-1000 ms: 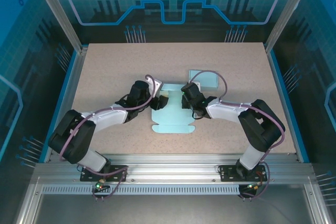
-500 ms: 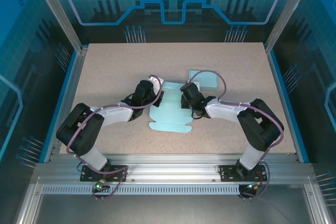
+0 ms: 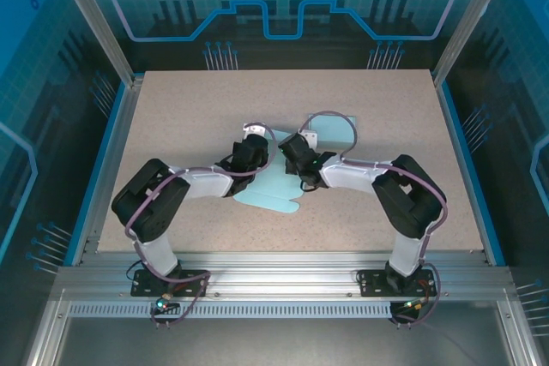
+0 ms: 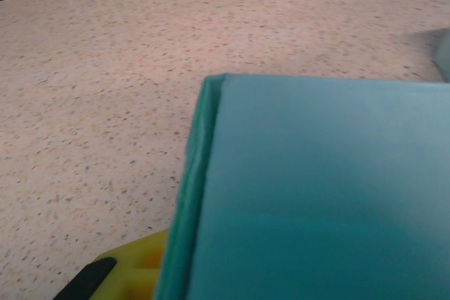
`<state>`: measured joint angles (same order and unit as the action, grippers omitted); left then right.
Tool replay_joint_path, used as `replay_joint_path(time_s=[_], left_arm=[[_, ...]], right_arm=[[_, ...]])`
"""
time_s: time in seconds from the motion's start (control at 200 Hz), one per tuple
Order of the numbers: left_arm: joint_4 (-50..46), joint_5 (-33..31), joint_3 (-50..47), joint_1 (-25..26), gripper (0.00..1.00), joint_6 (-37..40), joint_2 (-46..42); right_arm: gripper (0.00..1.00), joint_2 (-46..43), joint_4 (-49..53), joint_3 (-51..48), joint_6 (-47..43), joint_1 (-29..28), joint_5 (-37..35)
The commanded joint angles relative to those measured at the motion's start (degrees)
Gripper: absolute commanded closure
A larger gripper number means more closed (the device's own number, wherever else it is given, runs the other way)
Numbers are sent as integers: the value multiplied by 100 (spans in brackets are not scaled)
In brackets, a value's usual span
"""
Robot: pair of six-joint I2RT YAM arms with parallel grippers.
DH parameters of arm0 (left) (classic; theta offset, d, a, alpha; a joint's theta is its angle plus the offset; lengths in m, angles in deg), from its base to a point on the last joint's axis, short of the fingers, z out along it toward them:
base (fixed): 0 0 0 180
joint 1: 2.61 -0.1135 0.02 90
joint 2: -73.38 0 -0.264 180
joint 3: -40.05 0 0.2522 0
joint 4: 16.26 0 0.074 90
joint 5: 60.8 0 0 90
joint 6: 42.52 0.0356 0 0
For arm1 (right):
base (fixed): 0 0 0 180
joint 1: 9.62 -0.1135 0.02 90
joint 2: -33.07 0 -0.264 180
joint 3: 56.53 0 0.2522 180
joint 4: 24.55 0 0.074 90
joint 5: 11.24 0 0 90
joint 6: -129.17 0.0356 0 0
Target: Fold the paper box
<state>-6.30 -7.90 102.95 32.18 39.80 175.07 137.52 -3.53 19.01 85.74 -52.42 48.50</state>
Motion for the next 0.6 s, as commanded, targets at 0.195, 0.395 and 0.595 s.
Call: replay_joint_path(time_s=[0.195, 0.395, 0.595], left_arm=[[-599, -952, 283, -279, 76, -1416, 62], [-360, -106, -13, -429, 75, -1675, -6], [415, 696, -487, -380, 59, -1241, -285]], right_arm=[[100, 154, 385, 218, 449, -227, -51], [100, 242, 548, 331, 510, -233, -44], [100, 307, 811, 475, 600, -229, -63]])
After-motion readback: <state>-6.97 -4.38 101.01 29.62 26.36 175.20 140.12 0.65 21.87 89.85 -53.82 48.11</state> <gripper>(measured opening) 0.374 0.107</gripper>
